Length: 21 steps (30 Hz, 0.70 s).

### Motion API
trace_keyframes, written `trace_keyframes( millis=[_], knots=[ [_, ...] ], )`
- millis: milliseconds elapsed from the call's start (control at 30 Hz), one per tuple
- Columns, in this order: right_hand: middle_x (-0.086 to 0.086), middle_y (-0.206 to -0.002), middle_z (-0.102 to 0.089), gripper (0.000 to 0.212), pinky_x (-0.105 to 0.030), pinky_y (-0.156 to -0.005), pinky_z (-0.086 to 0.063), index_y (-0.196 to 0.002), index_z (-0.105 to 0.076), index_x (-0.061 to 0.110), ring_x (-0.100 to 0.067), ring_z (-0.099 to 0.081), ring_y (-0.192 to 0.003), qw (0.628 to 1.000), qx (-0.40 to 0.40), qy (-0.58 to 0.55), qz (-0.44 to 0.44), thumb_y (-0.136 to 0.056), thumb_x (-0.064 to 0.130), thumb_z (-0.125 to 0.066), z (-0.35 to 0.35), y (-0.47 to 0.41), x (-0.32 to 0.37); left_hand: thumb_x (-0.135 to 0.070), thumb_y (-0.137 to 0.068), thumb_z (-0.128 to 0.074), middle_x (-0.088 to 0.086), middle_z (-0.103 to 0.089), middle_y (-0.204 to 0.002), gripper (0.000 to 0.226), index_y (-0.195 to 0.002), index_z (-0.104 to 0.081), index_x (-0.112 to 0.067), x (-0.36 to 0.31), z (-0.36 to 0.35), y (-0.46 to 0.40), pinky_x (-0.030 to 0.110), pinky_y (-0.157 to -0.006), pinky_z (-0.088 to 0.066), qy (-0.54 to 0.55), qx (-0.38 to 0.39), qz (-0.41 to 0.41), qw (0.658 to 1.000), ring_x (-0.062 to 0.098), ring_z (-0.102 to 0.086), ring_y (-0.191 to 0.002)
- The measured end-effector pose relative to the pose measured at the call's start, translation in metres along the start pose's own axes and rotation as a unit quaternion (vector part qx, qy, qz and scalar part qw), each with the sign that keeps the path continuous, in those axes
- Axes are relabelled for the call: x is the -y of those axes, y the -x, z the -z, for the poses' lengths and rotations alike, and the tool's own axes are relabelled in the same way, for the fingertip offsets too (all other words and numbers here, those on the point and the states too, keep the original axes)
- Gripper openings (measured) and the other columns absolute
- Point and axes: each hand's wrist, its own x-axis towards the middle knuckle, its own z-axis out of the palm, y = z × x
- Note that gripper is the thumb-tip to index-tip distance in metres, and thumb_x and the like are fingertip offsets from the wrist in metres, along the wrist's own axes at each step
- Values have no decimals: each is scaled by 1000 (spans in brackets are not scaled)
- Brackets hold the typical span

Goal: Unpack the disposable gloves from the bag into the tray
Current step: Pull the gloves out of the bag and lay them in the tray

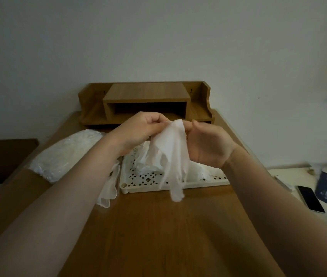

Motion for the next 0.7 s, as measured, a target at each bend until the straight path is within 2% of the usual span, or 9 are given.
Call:
trace_keyframes(
  millis=[33,100,200,300,400,500,567,700],
  knots=[
    [-18,-130,-45,68,-49,-101,-39,-132,-48,6,-36,-44,-119,999,-6,-33,4,-79,42,-71,2,1,-2,-24,-91,-57,-9,-68,-78,13,-90,-69,-19,-1,-1,0,24,-68,-48,4,4,-2,1000,6,-63,-73],
    [-15,-133,-47,65,-49,-102,-39,-135,-48,9,-34,-46,-122,995,14,-94,-1,-82,42,-66,6,2,-5,-21,-94,-54,-11,-68,-77,16,-87,-69,-20,-4,-2,-1,24,-67,-49,11,5,-4,1000,5,-63,-74],
    [-9,-130,-56,54,-42,-100,-42,-135,-51,13,-27,-55,-116,991,34,-128,-21,-89,40,-57,7,1,-8,-12,-98,-41,-8,-62,-70,30,-78,-64,-15,-8,-3,-3,20,-60,-47,45,4,-2,999,4,-57,-63],
    [-6,-120,-62,49,-36,-93,-47,-129,-55,14,-22,-61,-106,989,59,-131,-29,-87,37,-62,5,-2,-12,-6,-96,-33,-5,-56,-64,35,-72,-58,-12,-12,-5,-2,17,-52,-43,74,7,-11,997,5,-50,-56],
    [-6,-111,-65,45,-33,-86,-51,-123,-58,10,-21,-65,-98,987,100,-125,-27,-84,32,-67,3,-5,-16,-16,-96,-39,-4,-52,-64,30,-72,-55,-10,-14,-2,-2,16,-54,-43,82,27,-34,996,5,-49,-57],
    [-9,-112,-65,45,-32,-85,-52,-126,-55,7,-22,-64,-99,985,144,-95,-24,-87,28,-64,1,-7,-15,-25,-87,-57,-7,-55,-62,23,-66,-61,-21,-18,4,-1,16,-51,-43,97,78,-40,991,5,-52,-55],
    [-10,-113,-65,45,-33,-88,-52,-126,-54,5,-22,-64,-101,987,140,-78,-30,-87,24,-64,3,-7,-14,-27,-79,-59,-8,-57,-62,19,-61,-63,-28,-21,7,0,16,-50,-44,81,91,-49,991,6,-54,-54],
    [-16,-122,-59,50,-36,-94,-50,-132,-47,1,-28,-60,-110,983,139,-119,-28,-90,24,-61,7,-5,-11,-26,-77,-60,-7,-61,-65,16,-62,-64,-28,-23,11,-3,18,-52,-46,78,98,-58,990,8,-58,-57]
  ],
)
